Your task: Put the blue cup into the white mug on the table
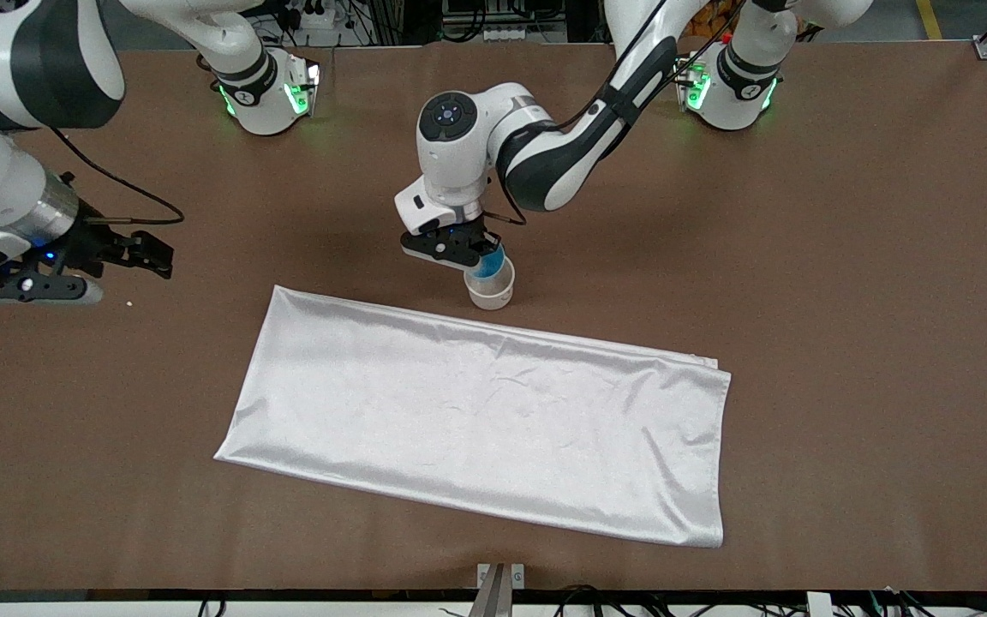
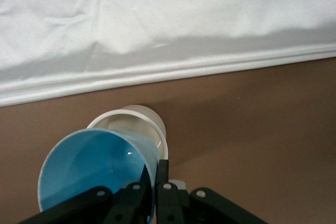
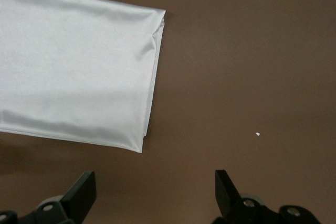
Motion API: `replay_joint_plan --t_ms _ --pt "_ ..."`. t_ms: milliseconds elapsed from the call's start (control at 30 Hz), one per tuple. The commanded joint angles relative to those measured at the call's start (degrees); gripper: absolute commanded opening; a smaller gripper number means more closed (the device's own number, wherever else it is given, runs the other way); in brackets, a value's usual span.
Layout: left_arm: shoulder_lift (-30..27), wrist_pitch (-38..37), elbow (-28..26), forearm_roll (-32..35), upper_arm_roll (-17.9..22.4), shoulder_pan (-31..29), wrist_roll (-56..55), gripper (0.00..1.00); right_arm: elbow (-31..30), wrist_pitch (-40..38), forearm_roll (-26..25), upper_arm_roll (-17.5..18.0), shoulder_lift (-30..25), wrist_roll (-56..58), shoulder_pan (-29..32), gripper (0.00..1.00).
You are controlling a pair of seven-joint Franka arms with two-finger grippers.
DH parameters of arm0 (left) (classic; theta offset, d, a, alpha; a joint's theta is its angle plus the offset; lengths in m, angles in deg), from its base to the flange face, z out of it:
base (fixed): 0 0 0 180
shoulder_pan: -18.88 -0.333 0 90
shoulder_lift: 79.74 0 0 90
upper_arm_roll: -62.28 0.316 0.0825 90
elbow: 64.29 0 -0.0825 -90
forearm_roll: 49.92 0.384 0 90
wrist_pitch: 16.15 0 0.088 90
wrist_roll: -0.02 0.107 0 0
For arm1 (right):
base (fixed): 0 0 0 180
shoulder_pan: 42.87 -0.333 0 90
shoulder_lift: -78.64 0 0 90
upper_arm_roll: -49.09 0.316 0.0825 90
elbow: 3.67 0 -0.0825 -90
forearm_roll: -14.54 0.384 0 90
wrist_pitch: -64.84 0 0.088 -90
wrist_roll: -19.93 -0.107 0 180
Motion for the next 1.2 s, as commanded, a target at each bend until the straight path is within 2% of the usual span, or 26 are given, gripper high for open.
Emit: replay_joint_plan --t_ms 0,100,267,633,667,700,733,767,800,967,1100,1167 --pt "1.9 -0.1 1.5 5.5 0.4 0.7 -2.0 0.0 4.7 -1.5 1.5 1.4 0.9 4.8 3.3 1.0" --pt "2.6 -0.1 1.5 6.3 0.4 0.6 -2.1 0.0 6.3 -2.9 1.5 2.7 1.0 6.9 5.3 1.0" --pt "2.7 0.0 0.9 6.6 0.4 0.6 -1.9 0.0 8.1 -6.3 1.5 2.9 1.0 6.8 6.2 1.0" --pt "4.2 1.9 0.9 6.5 0.4 0.6 -2.1 0.0 10.2 -7.9 1.5 2.5 0.7 6.3 4.6 1.0" --pt "4.3 1.9 0.9 6.4 0.4 0.6 -2.1 0.04 10.3 -8.0 1.5 2.6 0.7 6.2 4.6 1.0" --pt "4.3 1.9 0.9 6.4 0.4 0.6 -2.1 0.16 10.3 -8.0 1.5 2.6 0.7 6.2 4.6 1.0" --pt "4.3 1.9 0.9 6.4 0.4 0.6 -2.1 0.33 10.3 -8.1 1.5 2.6 0.7 6.3 4.6 1.0" --pt "4.3 1.9 0.9 6.4 0.4 0.5 -1.9 0.61 10.4 -8.1 1.5 2.7 0.7 6.4 4.6 1.0" --pt "4.3 1.9 0.9 6.5 0.4 0.5 -1.7 1.0 10.4 -8.2 1.5 2.7 0.7 6.4 4.7 1.0" --pt "4.1 1.9 1.1 6.5 0.4 0.3 -1.2 1.0 10.4 -8.7 1.7 2.9 0.5 6.3 4.6 1.0" --pt "3.7 1.8 1.1 6.5 0.4 0.3 -1.2 1.0 10.4 -9.2 6.3 2.4 -0.9 6.0 4.7 1.0" --pt "3.2 1.8 1.2 6.4 0.4 0.3 -1.4 1.0 10.4 -9.9 6.6 2.3 -1.0 6.0 4.7 1.0"
